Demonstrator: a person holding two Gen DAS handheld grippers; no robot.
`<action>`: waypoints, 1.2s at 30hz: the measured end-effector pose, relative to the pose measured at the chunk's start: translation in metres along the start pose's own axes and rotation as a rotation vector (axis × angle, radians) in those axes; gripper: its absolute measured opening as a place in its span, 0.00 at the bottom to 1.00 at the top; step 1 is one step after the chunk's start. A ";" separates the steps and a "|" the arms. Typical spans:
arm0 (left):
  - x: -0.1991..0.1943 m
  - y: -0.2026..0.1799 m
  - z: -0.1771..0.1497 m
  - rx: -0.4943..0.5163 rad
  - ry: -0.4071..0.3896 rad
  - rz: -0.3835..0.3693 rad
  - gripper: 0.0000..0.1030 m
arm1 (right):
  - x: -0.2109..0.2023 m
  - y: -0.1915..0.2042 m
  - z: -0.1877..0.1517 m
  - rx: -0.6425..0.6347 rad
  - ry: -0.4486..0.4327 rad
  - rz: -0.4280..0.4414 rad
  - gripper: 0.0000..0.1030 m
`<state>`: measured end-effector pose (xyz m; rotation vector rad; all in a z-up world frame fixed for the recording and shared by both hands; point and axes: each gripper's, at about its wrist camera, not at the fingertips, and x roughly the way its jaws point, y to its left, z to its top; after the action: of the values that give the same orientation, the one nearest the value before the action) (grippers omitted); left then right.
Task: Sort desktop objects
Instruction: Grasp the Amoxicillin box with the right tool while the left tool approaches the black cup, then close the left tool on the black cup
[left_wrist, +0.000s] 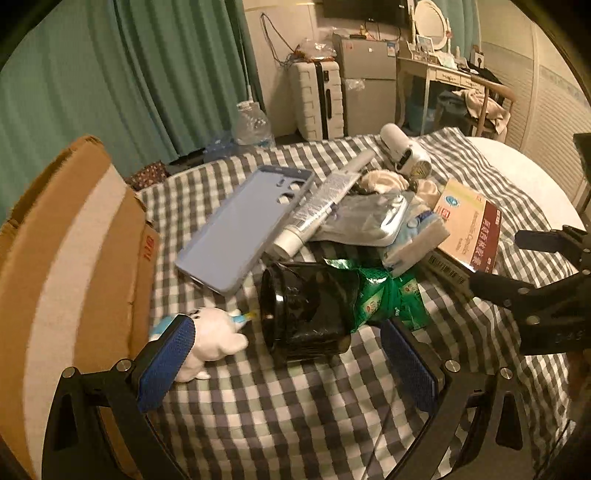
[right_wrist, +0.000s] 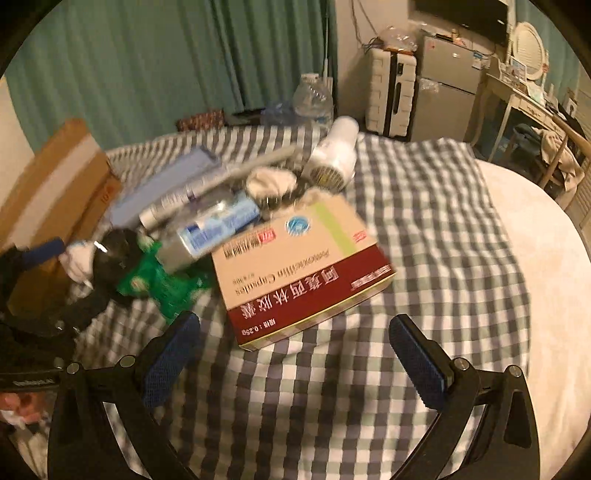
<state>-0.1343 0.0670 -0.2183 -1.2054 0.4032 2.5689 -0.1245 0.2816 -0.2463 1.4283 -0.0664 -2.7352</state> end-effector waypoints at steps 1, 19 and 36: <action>0.003 -0.001 0.000 0.005 0.003 -0.001 1.00 | 0.005 0.000 -0.002 -0.001 0.006 -0.008 1.00; 0.032 0.000 0.007 -0.036 0.065 -0.075 0.61 | -0.013 -0.086 -0.006 0.269 -0.074 -0.127 1.00; 0.031 0.013 0.000 -0.116 0.067 -0.095 0.46 | 0.041 -0.041 0.014 0.208 0.003 -0.189 0.99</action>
<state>-0.1576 0.0588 -0.2406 -1.3193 0.2068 2.5063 -0.1605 0.3195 -0.2739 1.5636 -0.2351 -2.9533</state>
